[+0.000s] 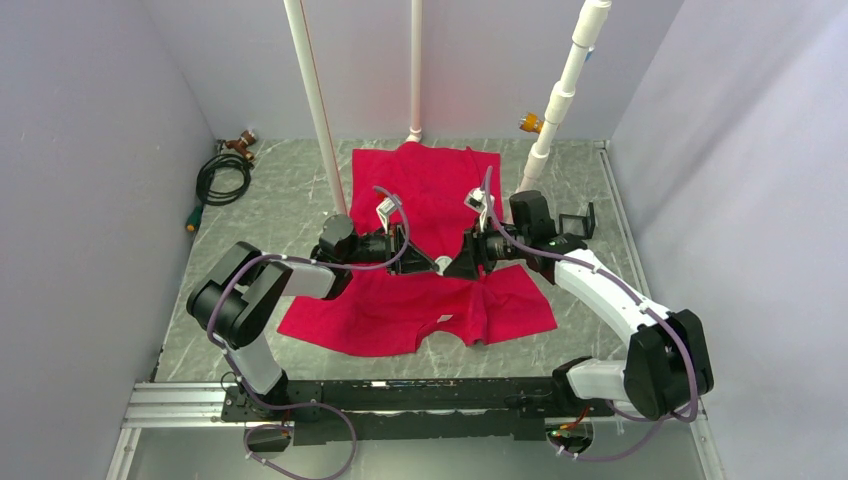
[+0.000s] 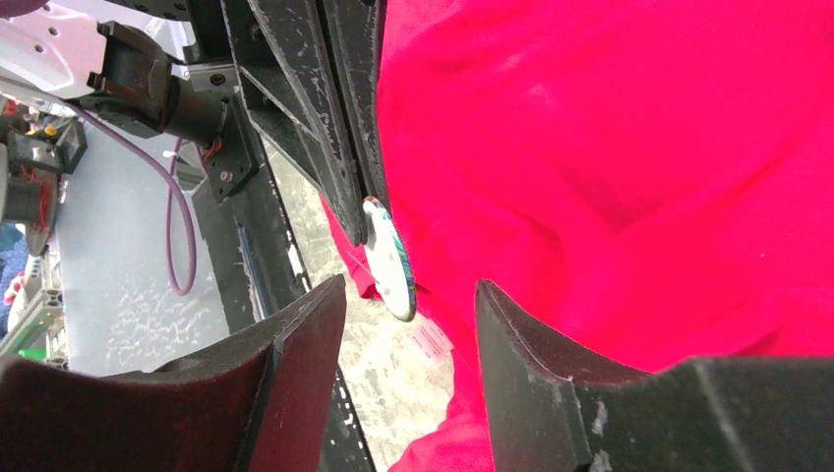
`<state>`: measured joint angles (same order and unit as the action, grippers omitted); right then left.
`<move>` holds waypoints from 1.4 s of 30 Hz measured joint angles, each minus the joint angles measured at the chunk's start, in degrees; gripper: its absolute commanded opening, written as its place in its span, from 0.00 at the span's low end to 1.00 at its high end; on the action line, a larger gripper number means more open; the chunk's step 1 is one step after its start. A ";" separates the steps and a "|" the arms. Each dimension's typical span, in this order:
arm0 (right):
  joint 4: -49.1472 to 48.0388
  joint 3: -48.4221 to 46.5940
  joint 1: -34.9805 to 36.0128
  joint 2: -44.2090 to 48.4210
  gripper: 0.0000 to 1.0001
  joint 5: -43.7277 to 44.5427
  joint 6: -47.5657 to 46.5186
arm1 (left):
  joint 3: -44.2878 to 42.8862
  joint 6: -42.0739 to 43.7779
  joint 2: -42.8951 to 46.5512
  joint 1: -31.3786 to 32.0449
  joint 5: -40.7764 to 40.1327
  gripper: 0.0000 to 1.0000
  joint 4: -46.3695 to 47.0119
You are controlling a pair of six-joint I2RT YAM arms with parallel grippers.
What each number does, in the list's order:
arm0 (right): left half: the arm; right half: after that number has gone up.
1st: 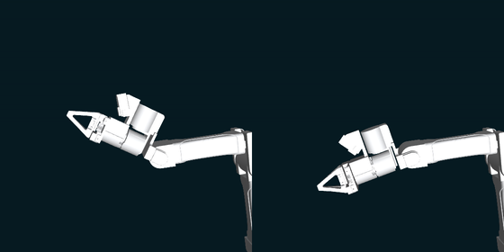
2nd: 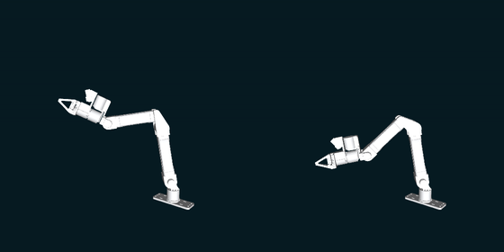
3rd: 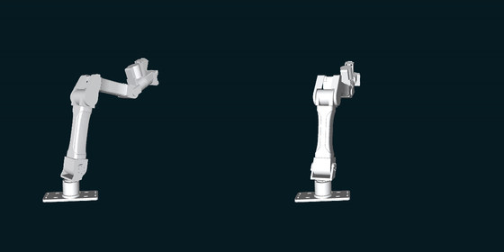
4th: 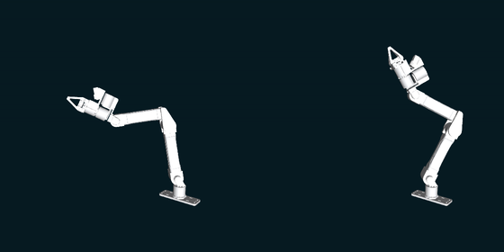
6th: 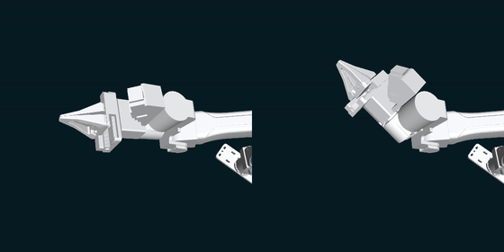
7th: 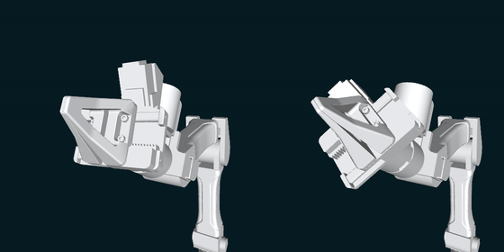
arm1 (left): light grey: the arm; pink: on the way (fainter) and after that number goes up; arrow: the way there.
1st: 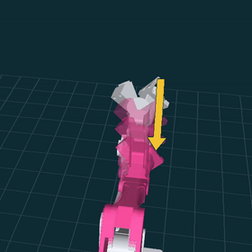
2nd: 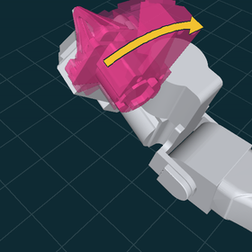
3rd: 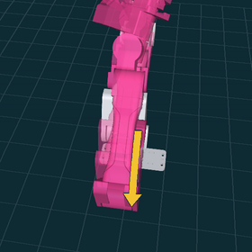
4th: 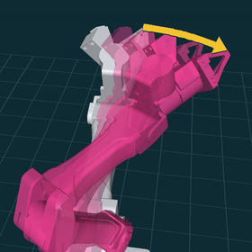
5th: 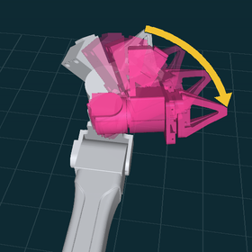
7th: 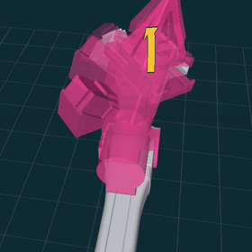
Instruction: Remove the brooch from the garment
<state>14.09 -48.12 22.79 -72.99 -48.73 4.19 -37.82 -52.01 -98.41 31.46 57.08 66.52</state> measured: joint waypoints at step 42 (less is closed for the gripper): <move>1.11 -2.64 1.62 -0.50 0.37 6.73 -1.86 | 0.00 0.26 0.00 0.00 -2.19 0.00 -1.70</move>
<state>15.20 -50.76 24.40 -73.49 -42.00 2.33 -37.82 -51.75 -98.41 31.46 54.89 64.82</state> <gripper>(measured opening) 0.321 0.021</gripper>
